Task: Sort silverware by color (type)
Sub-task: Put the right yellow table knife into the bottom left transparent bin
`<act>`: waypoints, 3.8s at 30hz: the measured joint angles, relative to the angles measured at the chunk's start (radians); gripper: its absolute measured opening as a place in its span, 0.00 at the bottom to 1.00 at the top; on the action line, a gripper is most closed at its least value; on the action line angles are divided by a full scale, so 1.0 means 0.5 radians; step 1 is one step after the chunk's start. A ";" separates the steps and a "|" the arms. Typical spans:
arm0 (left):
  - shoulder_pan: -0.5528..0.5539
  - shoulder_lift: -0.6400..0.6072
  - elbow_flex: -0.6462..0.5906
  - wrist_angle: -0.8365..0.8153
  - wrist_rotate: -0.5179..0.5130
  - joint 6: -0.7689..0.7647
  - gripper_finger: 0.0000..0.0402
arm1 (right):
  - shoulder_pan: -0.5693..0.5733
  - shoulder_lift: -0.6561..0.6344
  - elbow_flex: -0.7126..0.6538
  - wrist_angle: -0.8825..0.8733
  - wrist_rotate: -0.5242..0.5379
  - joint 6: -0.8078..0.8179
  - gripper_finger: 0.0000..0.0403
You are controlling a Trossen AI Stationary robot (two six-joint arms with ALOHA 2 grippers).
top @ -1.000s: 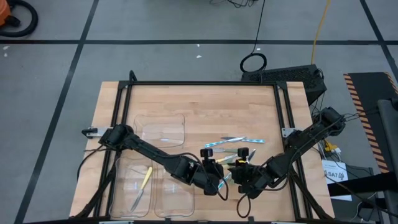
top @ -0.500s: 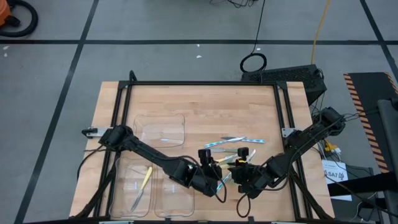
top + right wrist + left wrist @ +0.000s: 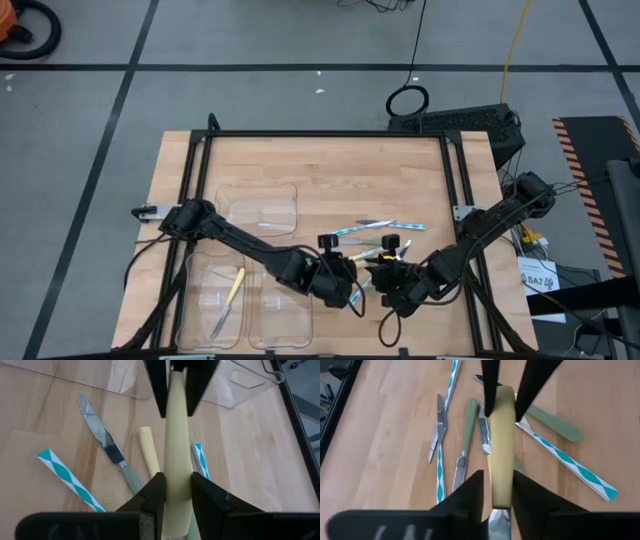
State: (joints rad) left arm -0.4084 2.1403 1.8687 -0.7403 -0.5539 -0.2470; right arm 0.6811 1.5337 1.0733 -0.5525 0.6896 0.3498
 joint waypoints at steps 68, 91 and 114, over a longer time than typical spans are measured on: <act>-1.184 -0.964 -0.821 -1.640 -1.114 -2.872 0.13 | 0.205 -0.280 0.094 -0.550 0.134 0.467 0.52; -1.562 -0.652 -1.111 -1.399 -0.531 -3.927 0.16 | 0.205 -0.280 0.094 -0.550 0.135 0.586 0.52; -1.427 -0.590 -0.882 -1.659 0.357 -3.932 0.16 | 0.210 -0.279 0.094 -0.550 0.136 0.574 0.52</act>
State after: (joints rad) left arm -1.1217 1.8451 1.4277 -1.5698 -0.3753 -2.2128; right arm 0.7860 1.3941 1.1202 -0.8272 0.7578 0.6371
